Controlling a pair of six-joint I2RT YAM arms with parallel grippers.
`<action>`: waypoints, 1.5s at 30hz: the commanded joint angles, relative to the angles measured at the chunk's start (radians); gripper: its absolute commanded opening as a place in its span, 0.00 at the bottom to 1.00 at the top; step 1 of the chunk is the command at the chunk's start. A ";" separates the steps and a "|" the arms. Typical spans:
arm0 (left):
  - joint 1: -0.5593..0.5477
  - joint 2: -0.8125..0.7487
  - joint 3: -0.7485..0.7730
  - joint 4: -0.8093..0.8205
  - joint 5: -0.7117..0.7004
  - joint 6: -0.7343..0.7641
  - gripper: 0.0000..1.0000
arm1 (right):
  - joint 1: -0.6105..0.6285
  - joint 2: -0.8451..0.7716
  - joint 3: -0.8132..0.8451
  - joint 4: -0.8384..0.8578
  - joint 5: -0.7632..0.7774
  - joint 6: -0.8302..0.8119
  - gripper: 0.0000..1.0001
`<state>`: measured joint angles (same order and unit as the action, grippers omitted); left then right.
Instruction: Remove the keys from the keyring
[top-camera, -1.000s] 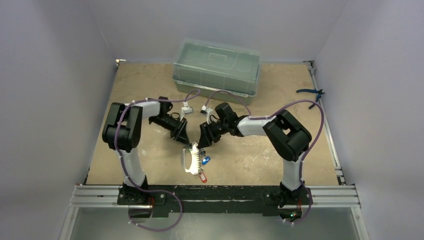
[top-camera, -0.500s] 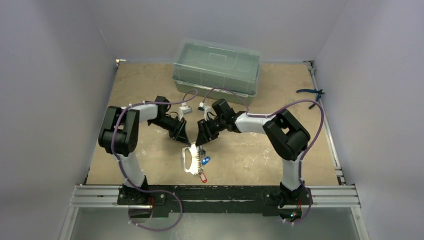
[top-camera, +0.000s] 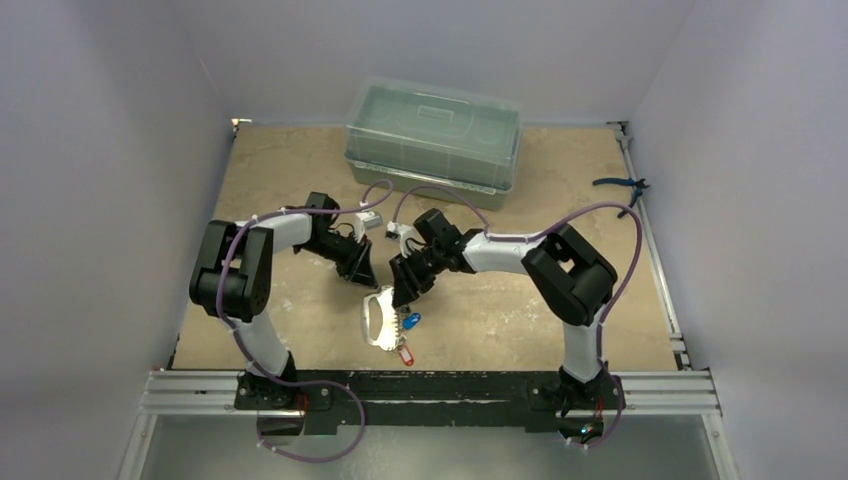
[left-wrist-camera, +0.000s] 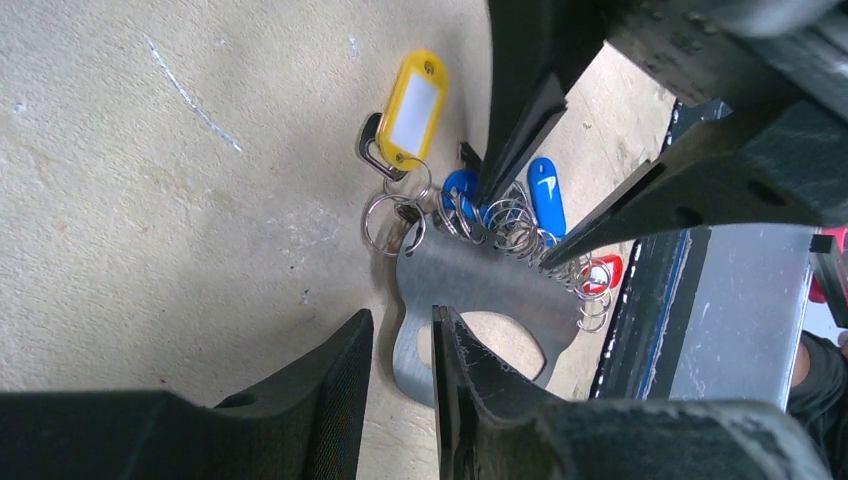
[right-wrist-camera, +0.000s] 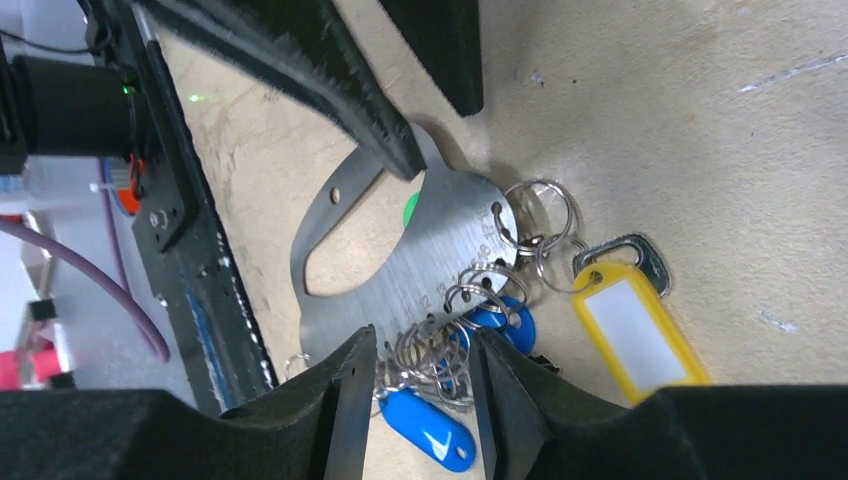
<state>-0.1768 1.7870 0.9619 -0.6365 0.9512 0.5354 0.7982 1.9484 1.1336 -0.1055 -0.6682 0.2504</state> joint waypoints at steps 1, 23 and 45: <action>0.007 -0.019 -0.006 0.029 0.015 0.002 0.28 | -0.004 -0.113 -0.062 0.074 0.038 -0.226 0.45; 0.136 -0.114 0.030 -0.101 0.119 0.069 0.32 | 0.003 -0.118 -0.129 0.157 -0.076 -0.649 0.47; 0.212 -0.153 0.006 -0.107 0.141 0.084 0.34 | 0.068 -0.082 -0.166 0.152 -0.019 -0.780 0.46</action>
<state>0.0254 1.6745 0.9688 -0.7475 1.0451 0.5770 0.8532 1.8610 0.9859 0.0315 -0.6971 -0.4721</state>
